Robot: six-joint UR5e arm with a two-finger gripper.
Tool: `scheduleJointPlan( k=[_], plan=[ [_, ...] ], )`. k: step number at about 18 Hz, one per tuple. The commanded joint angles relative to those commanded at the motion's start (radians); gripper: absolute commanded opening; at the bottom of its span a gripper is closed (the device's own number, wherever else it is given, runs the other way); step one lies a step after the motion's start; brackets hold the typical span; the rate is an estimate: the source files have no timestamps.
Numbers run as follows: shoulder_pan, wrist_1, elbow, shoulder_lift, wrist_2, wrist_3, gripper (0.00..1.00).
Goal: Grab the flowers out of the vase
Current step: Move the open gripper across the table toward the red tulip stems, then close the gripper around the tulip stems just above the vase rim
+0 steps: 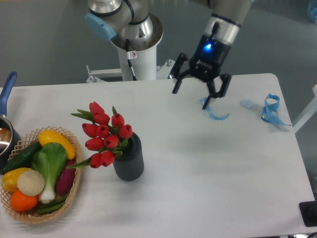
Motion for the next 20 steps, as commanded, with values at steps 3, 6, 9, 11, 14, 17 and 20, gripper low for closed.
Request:
scheduleJointPlan(
  k=[3, 6, 9, 11, 14, 17, 20],
  plan=[
    [-0.045, 0.002, 0.000, -0.018, 0.000, 0.005, 1.00],
    [-0.080, 0.003, -0.002, -0.031, 0.002, 0.011, 1.00],
    [-0.123, 0.069, -0.002, -0.075, -0.002, 0.009, 1.00],
    [-0.166, 0.138, -0.002, -0.124, -0.009, 0.005, 1.00],
    [-0.203, 0.178, -0.002, -0.163, -0.061, -0.003, 1.00],
    [-0.206, 0.178, -0.006, -0.166, -0.098, -0.023, 1.00],
    [-0.221, 0.183, -0.008, -0.178, -0.089, -0.037, 1.00]
  ],
)
